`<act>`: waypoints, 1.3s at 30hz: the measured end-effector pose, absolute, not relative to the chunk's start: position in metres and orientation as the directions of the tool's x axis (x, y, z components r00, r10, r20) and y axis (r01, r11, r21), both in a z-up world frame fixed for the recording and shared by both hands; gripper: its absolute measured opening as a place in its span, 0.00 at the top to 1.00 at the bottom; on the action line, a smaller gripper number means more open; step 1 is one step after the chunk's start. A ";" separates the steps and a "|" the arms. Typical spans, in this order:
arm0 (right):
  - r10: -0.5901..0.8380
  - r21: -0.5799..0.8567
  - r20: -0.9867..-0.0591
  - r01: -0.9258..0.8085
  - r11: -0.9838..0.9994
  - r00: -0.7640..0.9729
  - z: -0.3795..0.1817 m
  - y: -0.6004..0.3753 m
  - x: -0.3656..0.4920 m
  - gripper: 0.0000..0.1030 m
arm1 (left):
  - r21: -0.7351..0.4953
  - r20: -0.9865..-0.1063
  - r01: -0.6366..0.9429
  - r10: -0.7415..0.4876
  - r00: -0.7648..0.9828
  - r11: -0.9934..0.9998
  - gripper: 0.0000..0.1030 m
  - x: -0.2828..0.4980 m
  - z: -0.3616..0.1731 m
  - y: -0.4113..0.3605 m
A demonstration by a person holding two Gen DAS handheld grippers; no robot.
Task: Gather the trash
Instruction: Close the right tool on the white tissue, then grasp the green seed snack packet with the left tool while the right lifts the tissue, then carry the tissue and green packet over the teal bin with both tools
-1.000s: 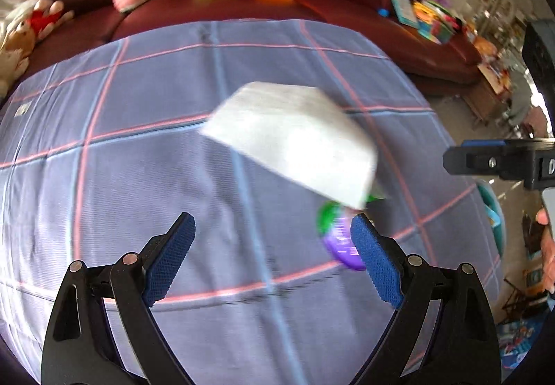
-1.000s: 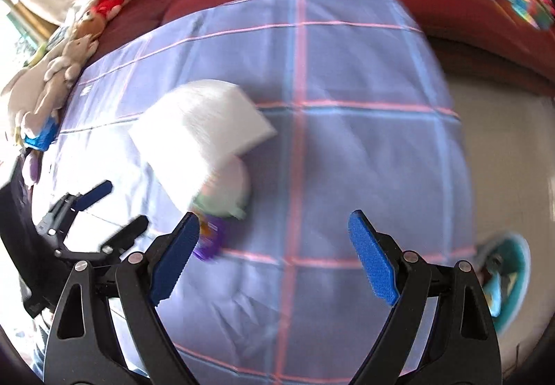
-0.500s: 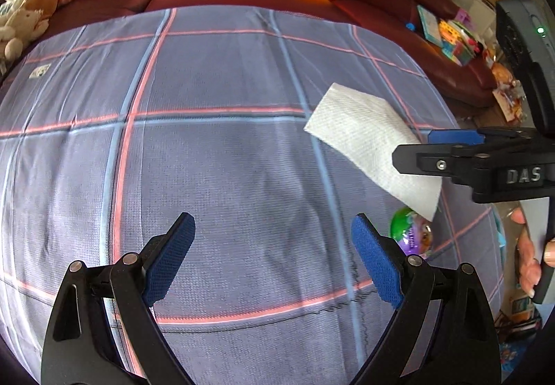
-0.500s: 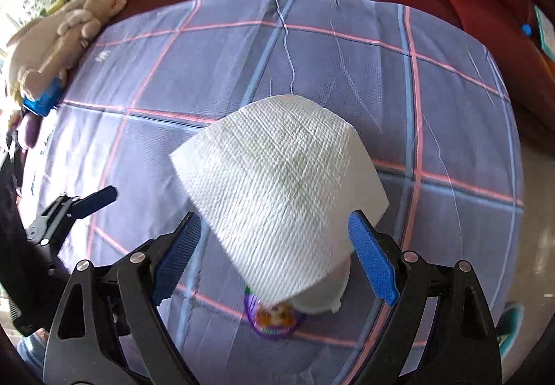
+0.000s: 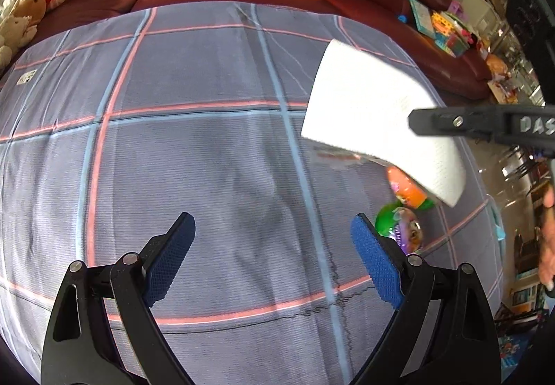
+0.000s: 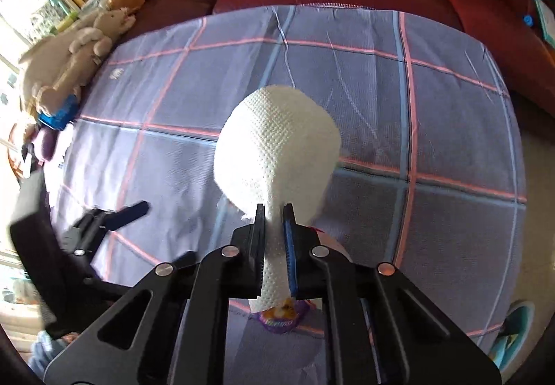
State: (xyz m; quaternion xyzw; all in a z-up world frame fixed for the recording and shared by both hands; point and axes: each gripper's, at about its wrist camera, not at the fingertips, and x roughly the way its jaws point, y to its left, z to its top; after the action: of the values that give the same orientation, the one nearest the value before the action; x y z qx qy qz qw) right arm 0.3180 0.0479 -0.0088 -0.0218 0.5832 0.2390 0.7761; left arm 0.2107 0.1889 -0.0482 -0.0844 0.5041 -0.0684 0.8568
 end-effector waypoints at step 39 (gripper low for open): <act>0.327 0.287 -0.875 -0.162 0.944 0.357 0.008 -0.118 0.275 0.93 | -0.109 -0.786 0.100 -0.147 0.600 0.989 0.43 0.237 0.015 0.100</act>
State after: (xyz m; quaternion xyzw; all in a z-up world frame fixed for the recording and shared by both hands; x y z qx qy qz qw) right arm 0.2753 -0.1181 0.0076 0.0753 0.5468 0.1492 0.8204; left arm 0.2370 0.0996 0.0147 -0.0269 0.4419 -0.0691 0.8940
